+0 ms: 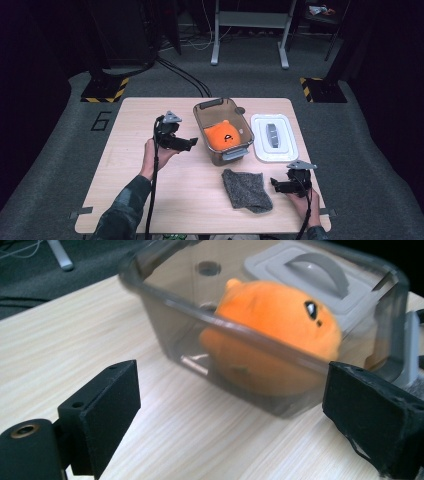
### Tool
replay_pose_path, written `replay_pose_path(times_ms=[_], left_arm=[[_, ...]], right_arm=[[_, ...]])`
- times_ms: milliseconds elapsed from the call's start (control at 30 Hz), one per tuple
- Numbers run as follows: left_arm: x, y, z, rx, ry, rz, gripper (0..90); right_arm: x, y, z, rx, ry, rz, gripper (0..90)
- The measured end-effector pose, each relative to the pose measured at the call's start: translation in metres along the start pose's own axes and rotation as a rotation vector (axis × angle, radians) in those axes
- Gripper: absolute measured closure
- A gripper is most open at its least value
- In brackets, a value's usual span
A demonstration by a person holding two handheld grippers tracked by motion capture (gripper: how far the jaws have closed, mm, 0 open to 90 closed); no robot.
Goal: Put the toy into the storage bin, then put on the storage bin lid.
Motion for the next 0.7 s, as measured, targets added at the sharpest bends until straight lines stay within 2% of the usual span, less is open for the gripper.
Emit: replay_pose_path(times_ms=[167,267,367,433,467,567,667,700], left_arm=[[-0.002,-0.019,-0.011,-0.015,0.032,-0.003,7.5],[-0.003,-0.031,-0.020,-0.019,0.058,-0.018,6.4],[-0.001,-0.043,-0.028,-0.042,0.074,-0.026,5.4],[-0.001,-0.052,-0.034,-0.037,0.098,-0.044,4.9],[0.000,-0.056,-0.036,-0.054,0.102,-0.041,4.4],[0.002,-0.072,-0.046,-0.068,0.134,-0.054,3.8],[0.004,-0.093,-0.059,-0.086,0.158,-0.099,3.2],[0.006,-0.101,-0.063,-0.105,0.161,-0.113,3.1]], right_arm=[[0.000,0.000,0.000,-0.005,-0.002,-0.001,2.8],[0.000,0.000,0.000,-0.005,-0.001,-0.001,2.8],[0.000,0.000,0.000,-0.004,-0.001,-0.002,2.8],[0.000,0.000,0.000,-0.004,-0.001,-0.001,2.8],[0.000,0.000,0.000,-0.004,-0.001,-0.002,2.8],[0.000,0.000,0.000,-0.004,-0.001,-0.002,2.8],[0.000,0.000,0.000,-0.004,-0.001,-0.002,2.8],[0.000,0.000,0.001,-0.005,-0.001,-0.002,2.8]])
Point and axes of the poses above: each handheld gripper's, and its own axes: x roughly forward along the jaws, y roughly out of its top, z roughly to its right, the point moved 6 cm from there along x, roughly forward along the jaws, and after that the axes turned 5 degrees about -x, right-handed, at the moved point
